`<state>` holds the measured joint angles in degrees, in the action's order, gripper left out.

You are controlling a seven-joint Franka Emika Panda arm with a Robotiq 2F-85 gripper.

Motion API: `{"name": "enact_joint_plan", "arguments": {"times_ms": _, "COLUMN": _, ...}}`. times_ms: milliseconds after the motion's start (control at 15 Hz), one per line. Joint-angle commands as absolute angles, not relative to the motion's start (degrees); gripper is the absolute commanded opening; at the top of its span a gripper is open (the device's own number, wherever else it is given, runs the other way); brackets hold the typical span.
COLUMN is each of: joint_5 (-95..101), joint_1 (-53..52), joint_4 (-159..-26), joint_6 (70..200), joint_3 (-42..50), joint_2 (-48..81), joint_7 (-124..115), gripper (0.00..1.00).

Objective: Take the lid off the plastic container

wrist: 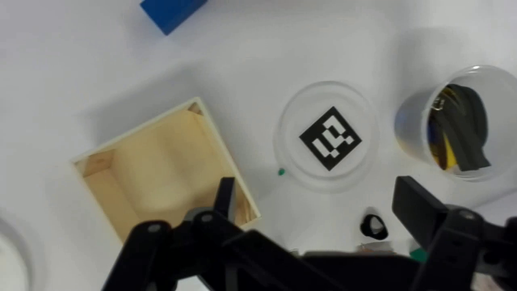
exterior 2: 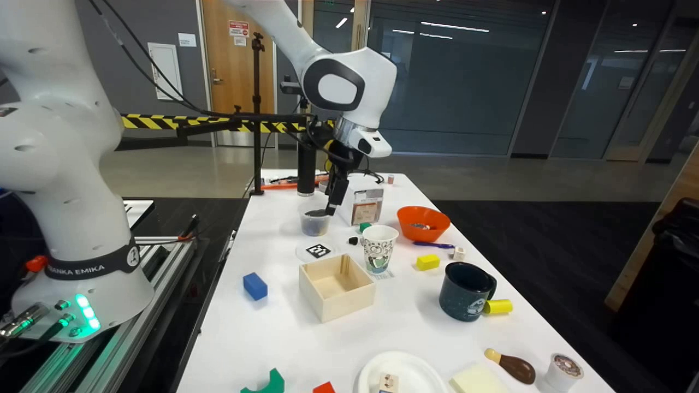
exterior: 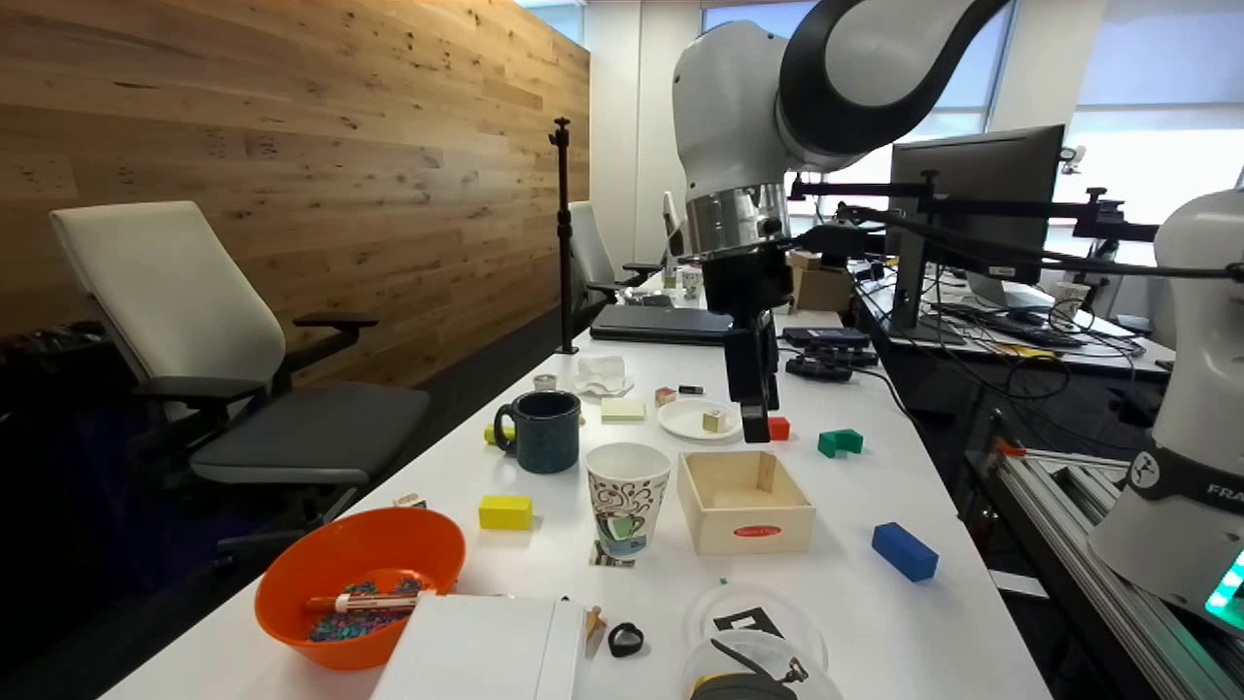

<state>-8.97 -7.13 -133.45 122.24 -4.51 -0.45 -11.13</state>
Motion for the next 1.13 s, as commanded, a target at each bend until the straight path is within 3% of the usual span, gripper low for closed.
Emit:
{"name": "enact_joint_plan", "arguments": {"times_ms": 0, "joint_5": 2.1, "joint_1": -5.5, "joint_4": -136.2, "joint_6": 123.3, "joint_3": -4.3, "joint_2": -3.4, "joint_7": -17.3, "gripper": 1.0}}
{"name": "enact_joint_plan", "arguments": {"times_ms": 267, "joint_5": 8.7, "joint_1": -4.1, "joint_4": -137.9, "joint_6": 127.9, "joint_3": -3.6, "joint_2": -3.6, "joint_7": -22.4, "gripper": 1.0}}
{"name": "enact_joint_plan", "arguments": {"times_ms": 667, "joint_5": -2.5, "joint_1": -3.4, "joint_4": -137.7, "joint_6": 130.0, "joint_3": -2.4, "joint_2": -3.2, "joint_7": -12.6, "gripper": 1.0}}
{"name": "enact_joint_plan", "arguments": {"times_ms": 1067, "joint_5": -0.6, "joint_1": -3.5, "joint_4": -136.4, "joint_6": 129.5, "joint_3": -2.6, "joint_2": -1.3, "joint_7": -14.6, "gripper": 1.0}}
